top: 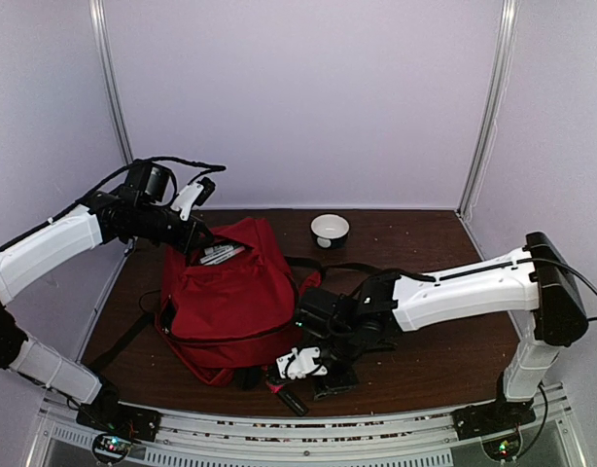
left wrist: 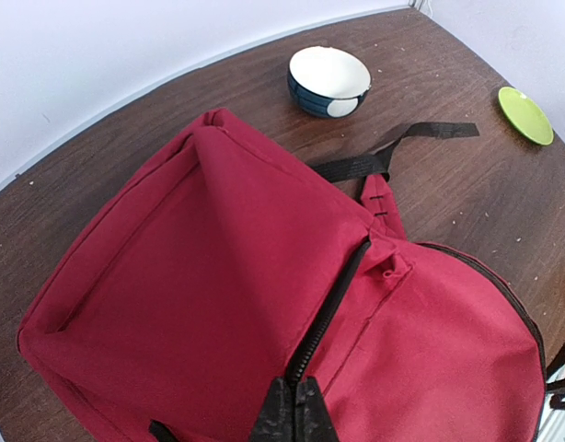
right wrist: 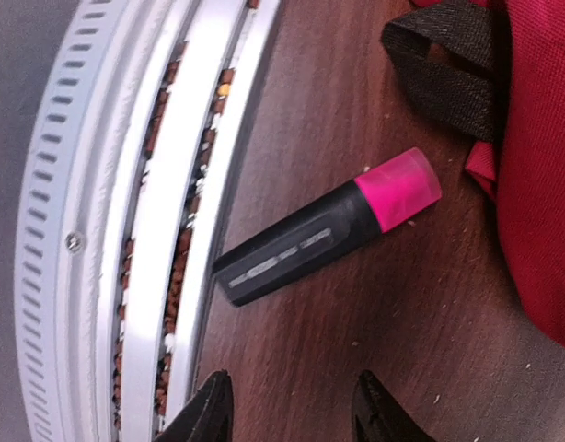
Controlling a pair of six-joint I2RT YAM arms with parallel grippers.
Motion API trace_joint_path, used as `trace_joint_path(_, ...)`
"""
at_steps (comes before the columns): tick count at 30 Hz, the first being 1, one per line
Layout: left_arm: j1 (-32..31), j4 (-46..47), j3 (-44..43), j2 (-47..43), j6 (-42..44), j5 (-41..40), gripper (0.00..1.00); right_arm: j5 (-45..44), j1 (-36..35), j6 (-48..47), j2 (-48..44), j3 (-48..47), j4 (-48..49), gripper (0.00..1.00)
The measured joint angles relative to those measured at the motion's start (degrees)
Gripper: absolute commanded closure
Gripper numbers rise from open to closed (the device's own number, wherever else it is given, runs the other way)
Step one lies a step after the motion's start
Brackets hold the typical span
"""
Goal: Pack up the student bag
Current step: Pick up the pen from the center of the board.
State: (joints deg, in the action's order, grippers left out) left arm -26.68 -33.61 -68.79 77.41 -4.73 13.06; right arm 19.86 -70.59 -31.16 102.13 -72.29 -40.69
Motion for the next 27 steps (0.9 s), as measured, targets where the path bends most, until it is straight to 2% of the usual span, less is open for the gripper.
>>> trace_joint_path(7,0.0,-0.11,0.15,-0.66,-0.15,-0.13,1.0,-4.59,-1.92,9.25,6.6,-4.72,4.48,0.4)
trace_joint_path(12,0.0,-0.39,0.15,-0.74,-0.15,-0.22,1.0,-4.87,-2.71,12.31,8.72,-7.04,4.17,0.37)
trace_joint_path(22,0.0,-0.37,0.15,-0.61,-0.15,-0.04,1.0,-7.32,-3.63,13.9,14.82,-12.94,2.14,0.35)
trace_joint_path(27,0.0,-0.37,0.15,-0.57,-0.15,0.0,1.0,-9.64,-3.69,14.12,17.62,-14.1,0.68,0.38)
